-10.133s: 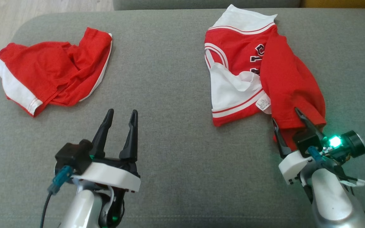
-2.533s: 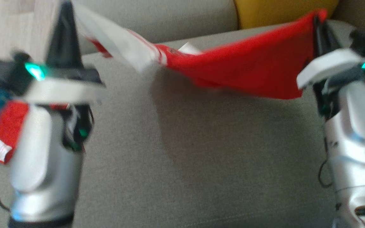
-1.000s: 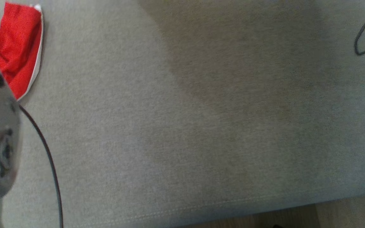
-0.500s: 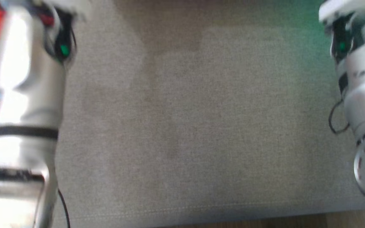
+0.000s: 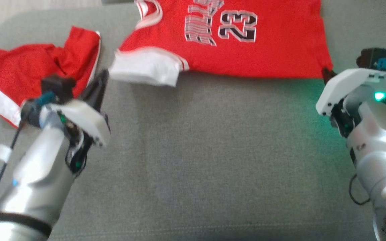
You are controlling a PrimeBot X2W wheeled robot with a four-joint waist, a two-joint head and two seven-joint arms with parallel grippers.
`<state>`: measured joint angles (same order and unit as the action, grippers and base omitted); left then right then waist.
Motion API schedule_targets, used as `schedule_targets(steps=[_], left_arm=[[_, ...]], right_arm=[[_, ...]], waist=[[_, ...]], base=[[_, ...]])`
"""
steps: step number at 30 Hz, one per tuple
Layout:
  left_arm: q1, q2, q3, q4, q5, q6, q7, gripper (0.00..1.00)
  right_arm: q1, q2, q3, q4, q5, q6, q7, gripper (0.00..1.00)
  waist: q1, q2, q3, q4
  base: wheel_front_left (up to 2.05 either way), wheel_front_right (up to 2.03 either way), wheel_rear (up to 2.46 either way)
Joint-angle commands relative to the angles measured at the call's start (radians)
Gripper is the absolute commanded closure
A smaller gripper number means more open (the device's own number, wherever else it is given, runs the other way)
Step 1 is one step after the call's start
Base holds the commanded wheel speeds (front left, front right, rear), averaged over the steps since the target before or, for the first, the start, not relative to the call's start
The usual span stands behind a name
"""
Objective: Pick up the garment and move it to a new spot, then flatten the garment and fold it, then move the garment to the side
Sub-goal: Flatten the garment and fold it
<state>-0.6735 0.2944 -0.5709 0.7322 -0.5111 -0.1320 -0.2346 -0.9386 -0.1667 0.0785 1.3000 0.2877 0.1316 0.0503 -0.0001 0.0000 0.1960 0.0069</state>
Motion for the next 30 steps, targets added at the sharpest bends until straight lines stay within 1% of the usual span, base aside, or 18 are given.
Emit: schedule_targets(steps=[1,7,8,9,13,17,21,24,26,27,30], left_arm=[[-0.017,0.063,0.007,-0.045,-0.020,0.001,0.004,1.00],[0.076,0.147,-0.099,-0.146,-0.115,0.001,0.062,1.00],[0.076,0.147,-0.099,-0.146,-0.115,0.001,0.062,1.00],[0.090,0.162,-0.116,-0.167,-0.132,0.001,0.074,1.00],[0.147,0.225,-0.182,-0.264,-0.216,0.001,0.132,1.00],[0.197,0.290,-0.235,-0.366,-0.304,0.001,0.197,1.00],[0.233,0.356,-0.281,-0.463,-0.382,0.001,0.258,1.00],[0.255,0.403,-0.309,-0.534,-0.453,0.001,0.309,1.00],[0.270,0.431,-0.317,-0.579,-0.519,0.001,0.348,1.00],[0.279,0.464,-0.327,-0.628,-0.573,0.001,0.385,1.00],[0.284,0.514,-0.340,-0.686,-0.614,0.001,0.417,1.00]], right_arm=[[0.001,-0.005,0.037,-0.041,0.013,-0.001,0.007,1.00],[0.083,-0.049,0.163,-0.091,0.043,-0.001,0.048,1.00],[0.083,-0.049,0.163,-0.091,0.043,-0.001,0.048,1.00],[0.095,-0.057,0.184,-0.099,0.051,-0.001,0.057,1.00],[0.142,-0.086,0.263,-0.140,0.103,-0.001,0.115,1.00],[0.187,-0.132,0.350,-0.202,0.167,-0.001,0.184,1.00],[0.234,-0.186,0.442,-0.289,0.259,-0.001,0.275,1.00],[0.268,-0.232,0.519,-0.376,0.343,-0.001,0.357,1.00],[0.288,-0.270,0.562,-0.434,0.402,-0.001,0.415,1.00],[0.305,-0.309,0.607,-0.490,0.451,-0.001,0.470,1.00],[0.327,-0.361,0.658,-0.560,0.519,-0.001,0.549,1.00]], waist=[[0.0001,0.0000,-0.038,0.004],[0.0001,0.0000,-0.095,0.007],[0.0001,0.0000,-0.095,0.007],[0.0001,0.0000,-0.104,0.008],[0.0001,0.0000,-0.134,0.007],[0.0001,0.0000,-0.161,0.003],[0.0001,0.0000,-0.191,-0.001],[0.0001,0.0000,-0.209,-0.007],[0.0001,0.0000,-0.218,-0.011],[0.0001,0.0000,-0.227,-0.017],[0.0001,0.0000,-0.236,-0.025]], base=[[0.00,0.00,0.00],[0.00,0.00,0.00],[0.00,0.00,0.00],[0.00,0.00,0.00],[0.00,0.00,0.00],[0.00,0.00,0.00],[0.00,0.00,0.00],[0.00,0.00,0.00],[0.00,0.00,0.00],[0.00,0.00,0.00],[0.00,0.00,0.00]])
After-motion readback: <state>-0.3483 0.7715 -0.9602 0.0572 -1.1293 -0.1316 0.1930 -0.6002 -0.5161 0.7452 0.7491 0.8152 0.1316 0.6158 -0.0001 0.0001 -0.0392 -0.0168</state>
